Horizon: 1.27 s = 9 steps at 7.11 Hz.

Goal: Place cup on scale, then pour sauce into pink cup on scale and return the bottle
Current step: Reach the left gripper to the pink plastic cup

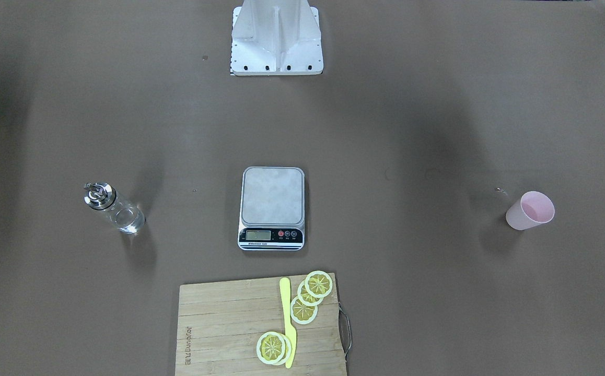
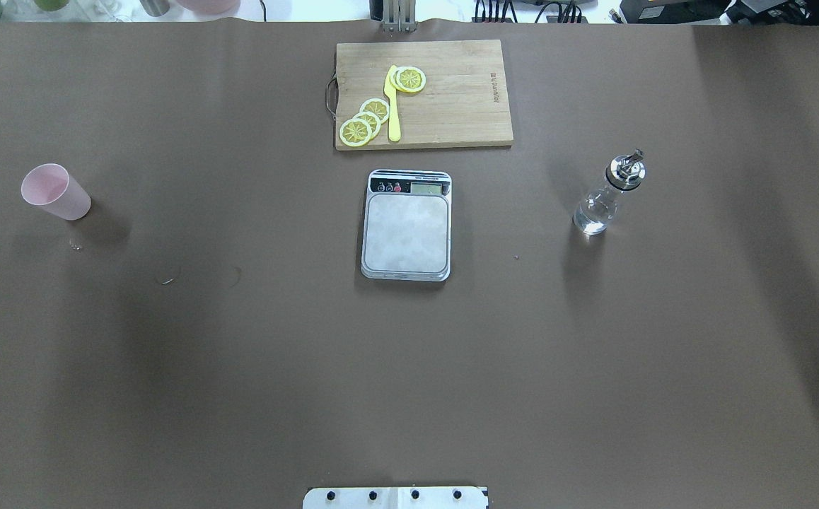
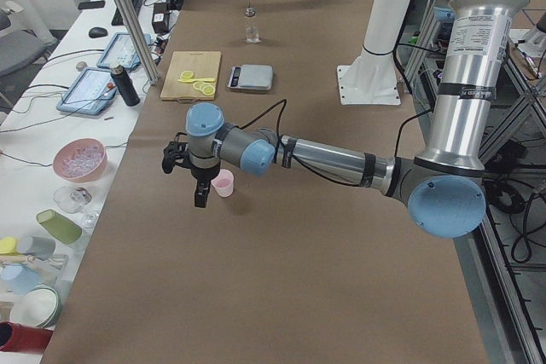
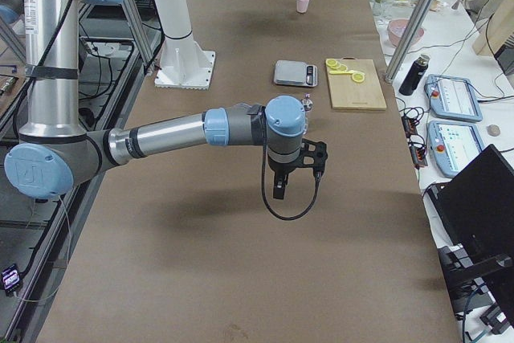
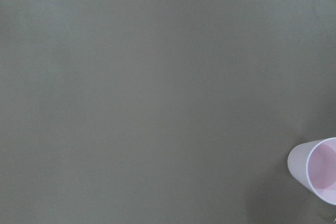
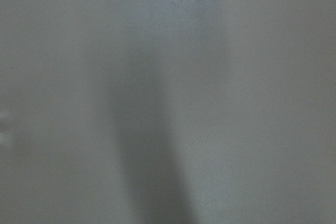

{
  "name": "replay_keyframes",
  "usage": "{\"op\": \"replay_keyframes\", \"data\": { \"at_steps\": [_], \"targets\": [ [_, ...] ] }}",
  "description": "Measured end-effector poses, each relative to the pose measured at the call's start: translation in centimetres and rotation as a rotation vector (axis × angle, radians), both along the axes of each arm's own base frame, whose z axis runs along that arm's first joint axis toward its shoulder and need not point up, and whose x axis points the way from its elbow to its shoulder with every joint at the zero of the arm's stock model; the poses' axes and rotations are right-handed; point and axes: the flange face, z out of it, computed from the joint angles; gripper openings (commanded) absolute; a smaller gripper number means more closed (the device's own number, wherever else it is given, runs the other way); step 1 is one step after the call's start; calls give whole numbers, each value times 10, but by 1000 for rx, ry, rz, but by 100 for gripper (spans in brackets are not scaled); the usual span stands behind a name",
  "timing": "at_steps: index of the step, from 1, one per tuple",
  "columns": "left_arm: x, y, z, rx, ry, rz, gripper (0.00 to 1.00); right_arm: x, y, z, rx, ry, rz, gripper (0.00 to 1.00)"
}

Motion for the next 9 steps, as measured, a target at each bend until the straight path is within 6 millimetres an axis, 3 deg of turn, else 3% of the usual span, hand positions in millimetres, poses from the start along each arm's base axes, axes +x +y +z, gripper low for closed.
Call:
{"op": "replay_keyframes", "data": {
  "at_steps": [3, 6, 9],
  "targets": [
    [57, -11, -6, -44, 26, 6, 98, 0, -9, -4, 97, 5, -5, 100],
    [97, -27, 38, -36, 35, -4, 97, 0, -11, 3, 158, -1, -2, 100],
    [119, -23, 47, -38, 38, 21, 95, 0, -11, 4, 161, 0, 0, 100]
  ]
}}
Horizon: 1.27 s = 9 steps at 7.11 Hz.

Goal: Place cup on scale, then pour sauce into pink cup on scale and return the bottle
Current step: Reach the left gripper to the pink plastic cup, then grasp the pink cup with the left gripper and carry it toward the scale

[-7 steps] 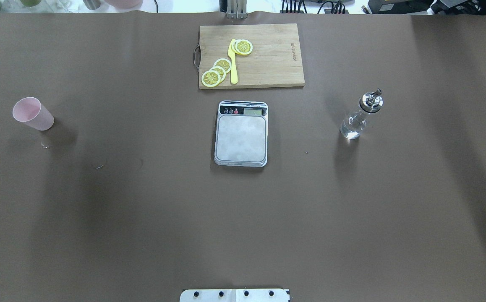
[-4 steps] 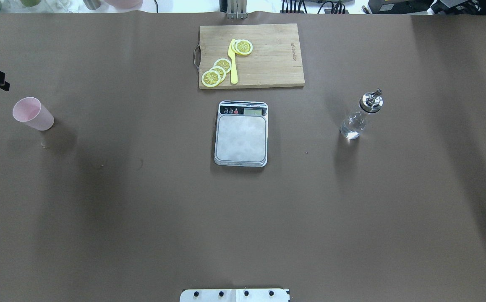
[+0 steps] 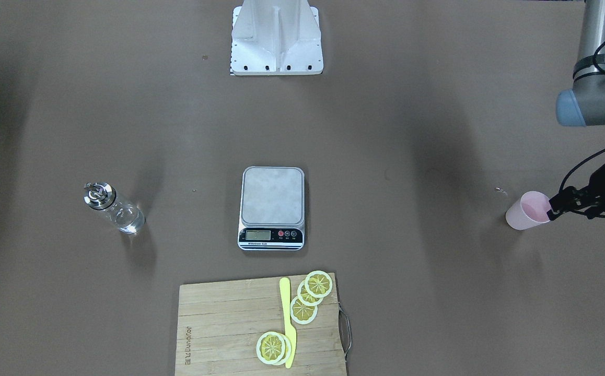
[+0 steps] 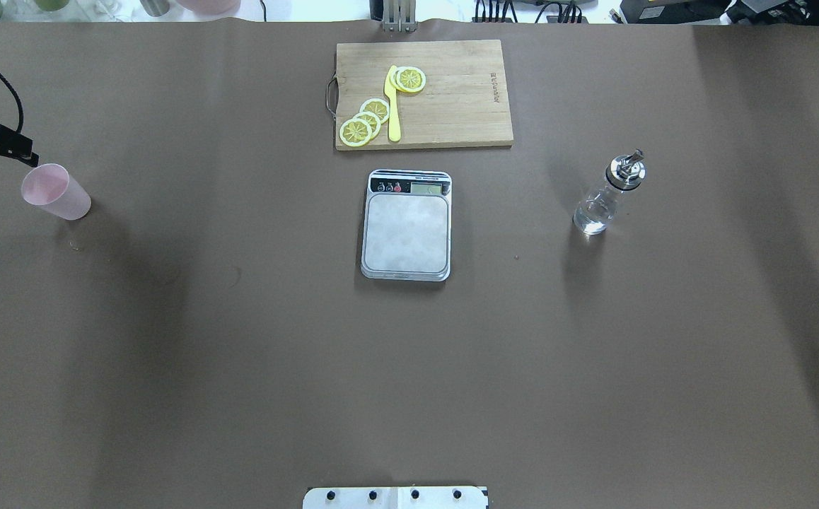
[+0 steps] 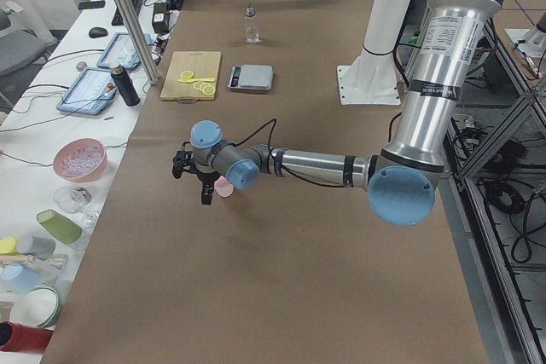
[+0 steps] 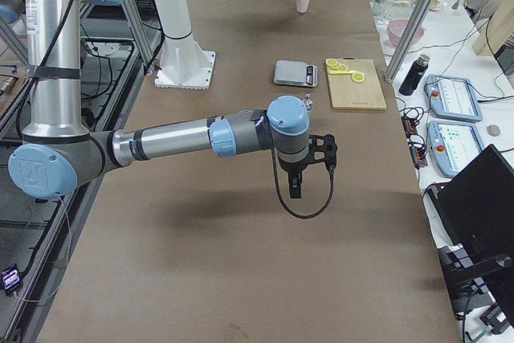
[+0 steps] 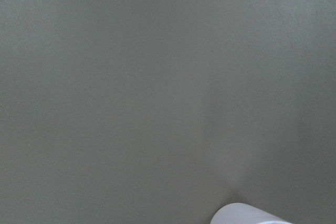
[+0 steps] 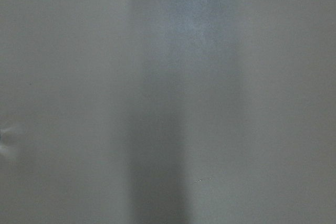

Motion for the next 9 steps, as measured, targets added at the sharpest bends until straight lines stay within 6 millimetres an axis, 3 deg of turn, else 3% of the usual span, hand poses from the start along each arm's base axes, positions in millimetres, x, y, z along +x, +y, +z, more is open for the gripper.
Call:
{"op": "replay_keyframes", "data": {
  "at_steps": [1, 2, 3, 7, 8, 9],
  "targets": [
    [6, 3, 0, 1, 1, 9, 66, 0, 0, 1, -2, 2, 1, 100],
    [11, 6, 0, -1, 1, 19, 27, 0, 0, 2, -5, 3, 1, 100],
    [18, 9, 2, -6, -2, 29, 0, 0, 0, 2, -6, 3, 1, 100],
    [34, 11, -8, -102, 33, -15, 0, 0, 4, -6, 20, 0, -3, 100],
    [36, 3, -24, -125, 48, -11, 0, 0, 4, -12, 31, 0, -2, 100],
    [37, -10, -54, -151, 50, -15, 0, 0, 5, -19, 45, -1, -2, 100]
  ]
}}
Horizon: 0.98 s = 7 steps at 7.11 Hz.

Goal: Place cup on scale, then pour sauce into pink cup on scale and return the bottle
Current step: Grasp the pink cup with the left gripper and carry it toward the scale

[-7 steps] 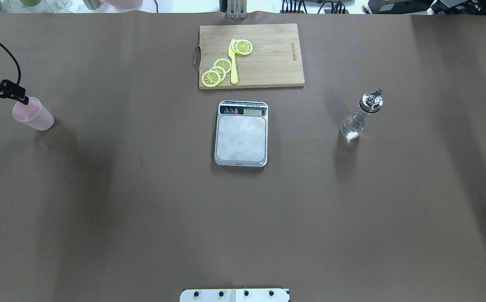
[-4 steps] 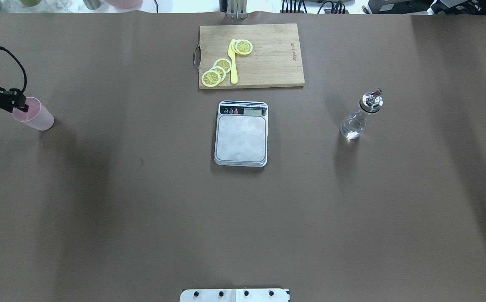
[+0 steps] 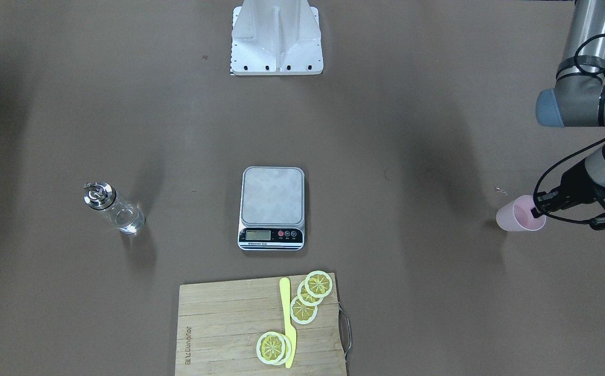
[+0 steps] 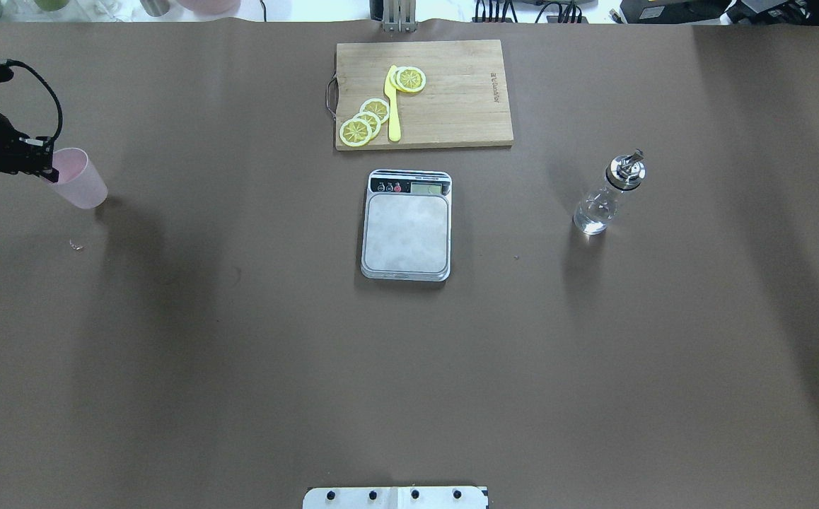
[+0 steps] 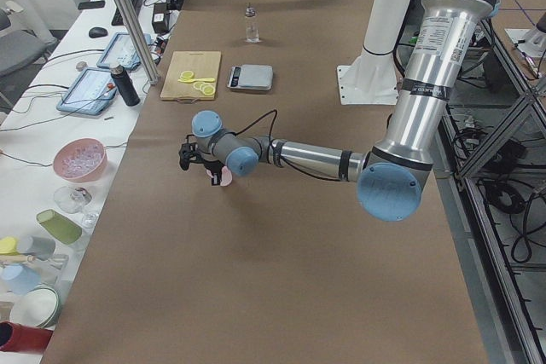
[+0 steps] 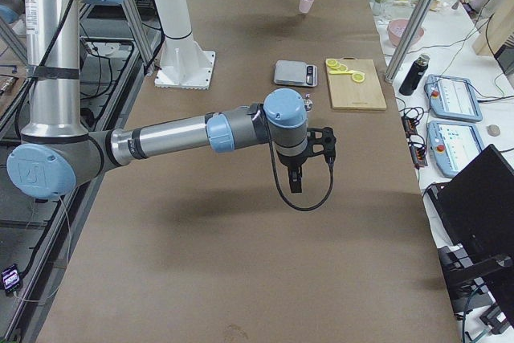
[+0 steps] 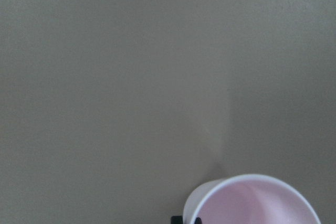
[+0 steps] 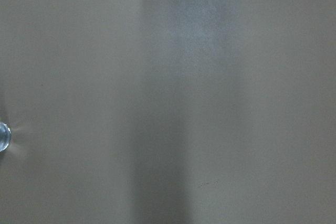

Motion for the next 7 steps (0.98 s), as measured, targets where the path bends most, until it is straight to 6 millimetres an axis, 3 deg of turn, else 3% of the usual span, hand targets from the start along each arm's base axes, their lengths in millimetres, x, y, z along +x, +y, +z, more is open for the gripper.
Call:
{"op": "replay_keyframes", "data": {
  "at_steps": [2, 3, 5, 7],
  "targets": [
    [7, -22, -102, -60, 1, -38, 0, 0, 5, -20, 40, 0, 0, 100],
    [27, -23, -154, -99, 23, -77, 0, 0, 7, -28, 56, -1, 0, 100],
    [114, 4, -246, -166, 61, -145, 0, 0, 8, -33, 69, -1, 2, 100],
    [202, 46, -319, -210, 90, -198, 0, -1, 8, -34, 75, 1, 1, 100]
  ]
}}
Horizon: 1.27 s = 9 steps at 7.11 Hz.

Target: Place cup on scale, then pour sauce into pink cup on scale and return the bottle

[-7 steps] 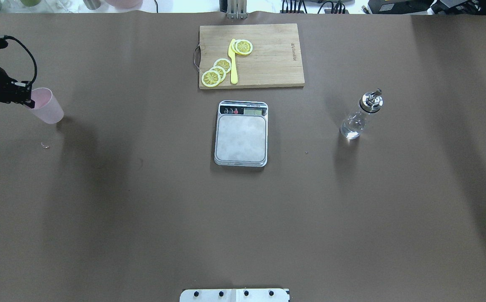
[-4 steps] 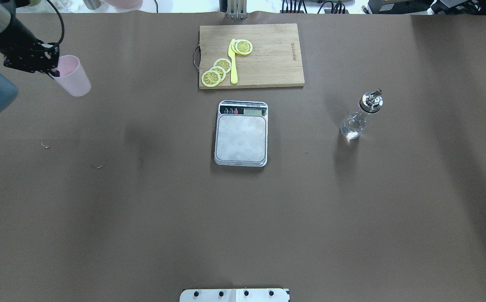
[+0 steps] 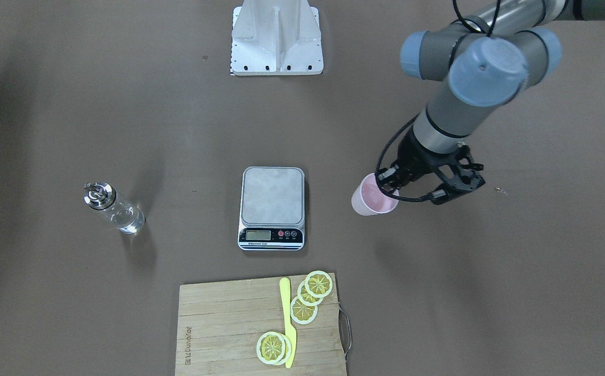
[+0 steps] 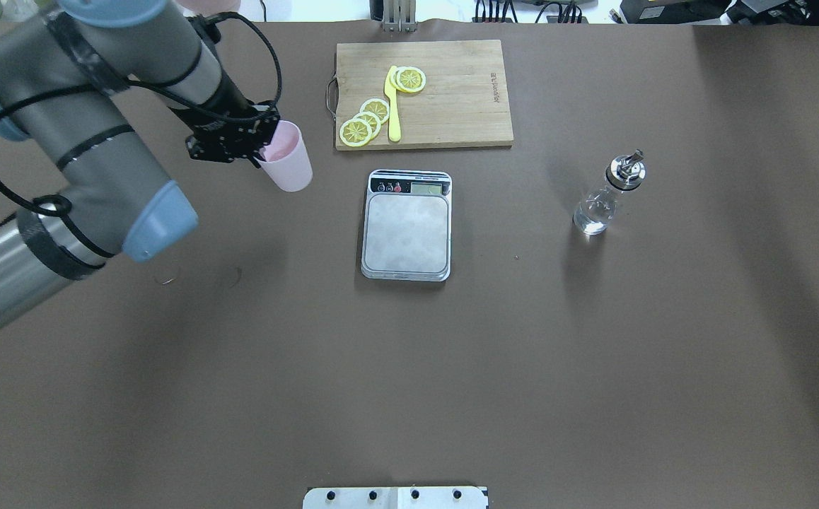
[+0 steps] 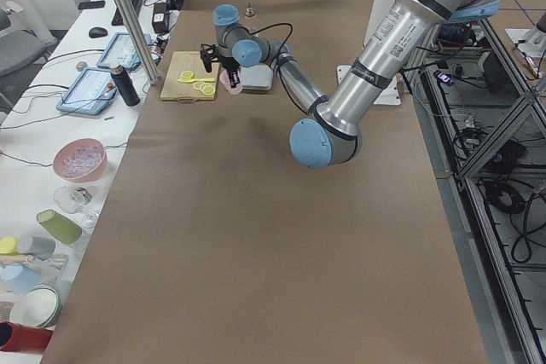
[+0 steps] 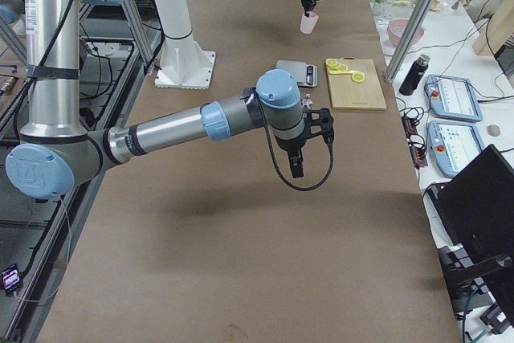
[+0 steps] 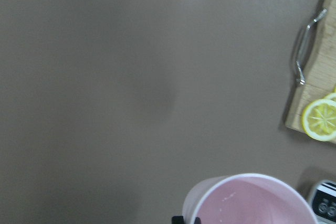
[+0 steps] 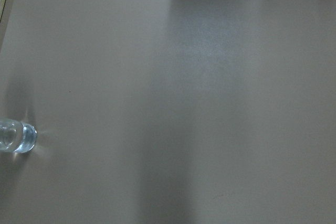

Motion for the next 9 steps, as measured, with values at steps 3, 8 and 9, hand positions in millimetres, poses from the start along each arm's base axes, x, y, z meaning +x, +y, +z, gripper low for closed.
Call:
{"op": "replay_keyframes", "data": {
  "at_steps": [3, 8, 9],
  "targets": [
    [102, 35, -78, -9, -3, -64, 0, -4, -1, -10, -5, -7, 19, 100],
    [160, 57, -91, 9, -54, -99, 0, -44, 7, -48, 106, -95, 83, 100],
    [164, 60, -89, 9, -59, -94, 0, -53, 9, -58, 136, -100, 79, 100]
  ]
}}
